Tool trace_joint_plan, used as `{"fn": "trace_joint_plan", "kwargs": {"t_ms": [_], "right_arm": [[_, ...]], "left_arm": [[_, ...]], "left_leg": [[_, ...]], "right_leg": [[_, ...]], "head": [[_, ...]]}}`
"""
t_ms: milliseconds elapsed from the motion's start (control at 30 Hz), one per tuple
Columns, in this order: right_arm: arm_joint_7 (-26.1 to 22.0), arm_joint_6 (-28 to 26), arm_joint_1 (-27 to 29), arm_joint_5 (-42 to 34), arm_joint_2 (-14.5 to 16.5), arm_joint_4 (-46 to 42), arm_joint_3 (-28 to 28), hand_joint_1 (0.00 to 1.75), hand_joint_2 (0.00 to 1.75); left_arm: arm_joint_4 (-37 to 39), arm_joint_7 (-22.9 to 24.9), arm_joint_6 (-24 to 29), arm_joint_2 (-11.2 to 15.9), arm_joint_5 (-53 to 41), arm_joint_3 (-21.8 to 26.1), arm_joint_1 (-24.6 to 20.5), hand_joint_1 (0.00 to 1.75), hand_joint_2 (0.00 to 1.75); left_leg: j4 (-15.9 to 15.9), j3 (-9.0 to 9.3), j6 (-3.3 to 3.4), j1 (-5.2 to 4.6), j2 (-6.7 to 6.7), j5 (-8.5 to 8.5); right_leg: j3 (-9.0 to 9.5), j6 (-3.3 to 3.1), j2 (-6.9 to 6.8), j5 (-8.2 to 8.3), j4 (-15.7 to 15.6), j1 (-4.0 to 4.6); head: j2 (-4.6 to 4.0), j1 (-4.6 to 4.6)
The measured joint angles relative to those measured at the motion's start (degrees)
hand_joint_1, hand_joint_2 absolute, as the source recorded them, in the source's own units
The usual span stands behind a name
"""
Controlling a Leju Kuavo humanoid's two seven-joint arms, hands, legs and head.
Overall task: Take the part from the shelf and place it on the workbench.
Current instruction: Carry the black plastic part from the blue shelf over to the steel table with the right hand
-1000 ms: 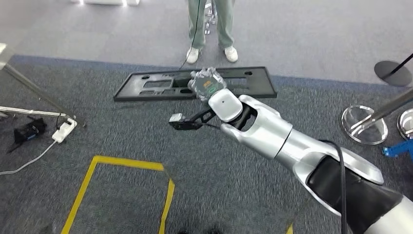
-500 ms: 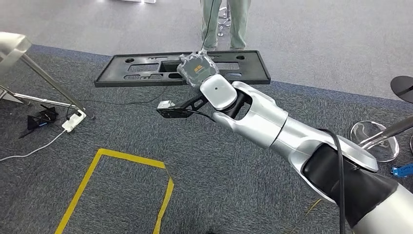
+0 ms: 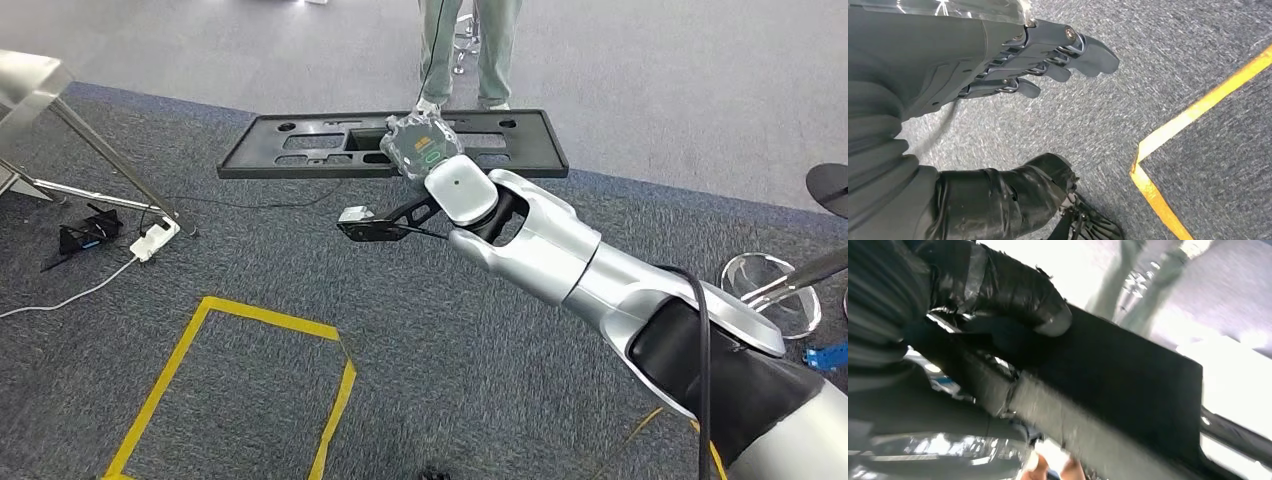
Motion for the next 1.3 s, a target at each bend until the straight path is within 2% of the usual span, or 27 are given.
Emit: {"fn": "trace_joint_plan", "kwargs": {"t_ms": [33,67,133,200,233,300,333,367,400,433,500,567,600,633,667,700,767,833,867,900,967,1000,1033,1067,1167,1233,1300], "right_arm": [[0.0,0.0,0.2,0.0,0.0,0.0,0.0,1.75,1.75],[0.0,0.1,0.4,0.0,-0.1,0.0,0.0,1.75,1.75],[0.0,0.1,0.0,0.0,-0.2,0.0,0.0,1.75,1.75],[0.0,0.0,-0.3,0.0,-0.2,-0.3,-0.3,1.75,1.75],[0.0,-0.1,-0.3,0.0,-0.2,-0.4,-0.4,1.75,1.75],[0.0,-0.3,0.0,0.0,-0.2,-0.5,-0.6,1.75,1.75],[0.0,-0.4,0.3,0.0,-0.3,-0.5,-0.6,1.75,1.75],[0.0,-0.5,0.6,0.0,-0.2,-0.5,-0.6,1.75,1.75],[-0.1,-0.5,0.8,0.0,-0.2,-0.6,-0.6,1.75,1.75],[-0.1,-0.5,0.7,0.0,-0.1,-0.8,-0.6,1.75,1.75],[-0.1,-0.5,0.0,0.0,0.1,-1.2,-0.8,1.75,1.75],[-0.1,-0.6,-1.0,0.0,0.3,-1.6,-1.0,1.75,1.75],[0.0,-0.6,-1.4,0.0,0.4,-1.7,-1.0,1.75,1.75],[0.0,-0.6,-1.5,-0.1,0.4,-1.8,-1.1,1.75,1.75],[0.0,-0.5,-1.5,-0.1,0.3,-1.8,-1.1,1.75,1.75],[-0.1,-0.6,-1.4,-0.1,0.2,-1.8,-1.1,1.75,1.75],[-0.1,-0.6,-1.0,-0.1,0.2,-1.8,-1.1,1.75,1.75],[-0.2,-0.6,-0.8,-0.1,0.1,-1.8,-1.1,1.75,1.75],[-0.2,-0.6,-0.7,-0.1,0.0,-1.8,-1.1,1.75,1.75],[-0.2,-0.6,-0.7,-0.1,-0.1,-1.8,-1.1,1.75,1.75],[-0.2,-0.6,-0.5,-0.1,-0.1,-1.8,-1.1,1.75,1.75],[-0.2,-0.6,-0.1,-0.2,-0.1,-1.8,-1.1,1.75,1.75],[-0.3,-0.6,0.2,-0.2,-0.1,-1.8,-1.1,1.75,1.75],[-0.3,-0.6,0.4,-0.3,-0.1,-1.8,-1.1,1.75,1.75],[-0.3,-0.6,-0.6,-0.3,-0.1,-1.9,-1.1,1.75,1.75],[-0.3,-0.7,-1.1,-0.3,0.0,-2.1,-1.3,1.75,1.75],[-0.3,-0.7,-1.1,-0.3,0.0,-2.3,-1.5,1.75,1.75]], "left_arm": [[0.0,0.0,0.0,0.4,0.0,0.0,0.2,0.0,1.75],[0.0,0.0,0.1,0.6,0.0,0.0,0.4,0.0,1.75],[0.0,0.0,0.1,0.6,0.0,0.0,0.5,0.0,1.75],[0.1,0.0,0.0,0.2,0.0,0.0,0.6,0.0,1.75],[0.1,-0.1,0.0,-0.1,0.0,0.0,0.6,0.0,1.75],[0.1,-0.1,-0.1,-0.6,0.0,0.0,0.4,0.0,1.75],[0.1,-0.1,-0.1,-0.7,0.0,0.0,0.3,0.0,1.75],[0.1,-0.2,-0.1,-0.8,0.0,0.0,0.2,0.0,1.75],[0.1,-0.2,-0.1,-0.7,0.0,0.0,0.2,0.0,1.75],[0.0,-0.2,-0.1,-0.5,0.0,0.0,0.1,0.0,1.75],[-0.1,-0.3,0.0,0.6,0.0,0.0,0.0,0.0,1.75],[-0.2,-0.5,0.0,1.9,0.0,0.1,-0.2,0.0,1.75],[-0.3,-0.5,0.0,2.3,0.0,0.2,-0.4,0.0,1.75],[-0.4,-0.5,0.0,2.4,0.0,0.3,-0.6,0.0,1.75],[-0.4,-0.5,0.0,2.4,0.0,0.4,-0.7,0.0,1.75],[-0.4,-0.5,0.0,2.3,0.0,0.5,-0.7,0.0,1.75],[-0.4,-0.4,-0.1,1.9,0.0,0.5,-0.6,0.0,1.75],[-0.4,-0.4,-0.1,1.4,-0.1,0.5,-0.7,0.0,1.75],[-0.4,-0.4,-0.1,1.2,-0.1,0.5,-0.8,0.0,1.75],[-0.4,-0.3,-0.1,1.0,-0.1,0.5,-0.9,0.0,1.75],[-0.4,-0.3,-0.1,1.1,-0.2,0.5,-0.6,0.0,1.75],[-0.4,-0.3,0.0,1.4,-0.3,0.5,-0.2,0.0,1.75],[-0.4,-0.3,0.0,1.7,-0.3,0.5,0.2,0.0,1.75],[-0.5,-0.3,0.1,2.0,-0.4,0.5,0.5,0.0,1.75],[-0.5,-0.3,0.1,1.9,-0.5,0.5,0.6,0.0,1.75],[-0.5,-0.2,0.0,1.3,-0.5,0.5,0.7,0.0,1.75],[-0.5,-0.1,0.0,0.6,-0.6,0.5,0.8,0.0,1.75]], "left_leg": [[0.4,-0.12,-0.3,0.07,-0.45,-0.4],[0.2,-0.34,-0.49,0.1,-0.88,-0.67],[0.1,-1.48,-0.9,0.19,-1.52,-1.78],[4.9,-4.45,-0.98,0.32,-0.21,-3.79],[9.1,-6.66,-0.68,0.27,0.88,-4.65],[17.7,-11.43,0.09,-0.16,2.06,-5.6],[19.9,-13.2,0.53,-0.67,2.16,-5.36],[19.8,-13.81,1.08,-1.38,2.04,-4.56],[17.0,-12.94,1.8,-2.29,1.76,-3.23],[12.5,-10.8,2.78,-3.38,1.4,-1.61],[2.5,-4.56,4.56,-5.83,0.27,0.69],[-2.9,0.32,5.12,-7.27,-1.02,1.46],[-4.4,2.0,5.09,-7.54,-1.41,2.04],[-6.1,3.4,5.17,-7.18,-1.19,2.78],[-7.6,4.56,5.32,-6.93,-0.86,3.74],[-8.8,5.34,5.51,-6.71,-0.46,4.31],[-8.7,5.24,5.75,-6.2,0.17,4.42],[-7.1,4.07,5.59,-5.31,0.63,3.9],[-6.0,3.33,5.28,-4.76,0.71,3.62],[-4.8,2.49,4.79,-4.18,0.75,3.26],[-1.7,0.39,3.51,-3.07,0.66,2.27],[-0.3,-0.34,2.96,-2.56,0.62,1.68],[0.8,-0.86,2.47,-2.2,0.37,1.09],[1.2,-1.04,2.11,-2.0,-0.02,0.6],[1.8,-0.64,1.09,-1.75,-0.73,-1.42],[6.9,-1.61,0.78,-1.19,0.34,-4.21],[15.2,-4.76,0.8,-0.73,1.36,-7.56]], "right_leg": [[1.14,0.04,-0.19,0.16,-1.1,-0.25],[1.11,-0.41,-0.45,0.6,-1.5,-0.16],[-0.56,-1.54,-0.62,1.13,-1.4,-0.09],[-1.51,-2.52,-0.42,1.48,-1.6,0.28],[-1.34,-2.81,-0.19,1.54,-1.8,0.69],[-0.47,-2.73,-0.11,1.51,-2.2,1.35],[0.14,-2.63,-0.14,1.37,-2.3,1.65],[0.84,-2.54,-0.16,1.24,-2.6,1.88],[1.62,-2.5,-0.07,1.21,-3.1,1.99],[2.53,-2.53,0.1,1.29,-3.9,1.95],[4.3,-2.5,0.57,1.67,-5.6,1.57],[5.16,-2.26,1.17,2.07,-6.5,1.33],[5.21,-2.11,1.54,2.25,-6.7,1.4],[4.89,-2.29,1.36,2.13,-6.5,1.51],[4.29,-2.38,0.56,1.79,-5.7,1.77],[3.23,-2.44,-0.39,0.92,-4.0,2.05],[-0.6,-2.36,-1.52,-1.6,2.7,2.44],[-4.43,-1.73,-0.73,-3.47,9.3,2.35],[-5.03,-1.05,-0.49,-3.54,10.2,2.07],[-4.43,-0.11,-0.4,-3.15,9.2,1.54],[-0.72,2.4,-0.54,-2.54,4.2,0.11],[1.05,3.11,-0.68,-1.99,1.8,-0.22],[2.18,3.24,-0.89,-1.5,0.4,-0.22],[2.31,2.84,-1.1,-0.89,0.0,0.1],[1.07,0.49,-1.16,0.6,-0.7,0.35],[0.77,-0.73,-0.93,0.94,-1.2,0.83],[1.14,-1.19,-0.92,1.11,-1.6,1.58]], "head": [[0.0,0.08],[-0.01,0.07],[0.0,-0.1],[0.01,-0.62],[0.01,-0.89],[0.01,-1.03],[0.01,-1.02],[0.0,-1.01],[0.0,-1.02],[0.01,-1.03],[0.01,-1.09],[0.01,-1.26],[0.01,-1.35],[0.0,-1.39],[0.01,-1.26],[0.01,-1.21],[0.01,-0.99],[0.0,-0.93],[0.01,-0.92],[0.0,-0.91],[0.01,-0.95],[0.01,-0.96],[0.01,-0.93],[0.01,-0.93],[0.0,-1.15],[0.01,-1.35],[0.01,-1.51]]}}
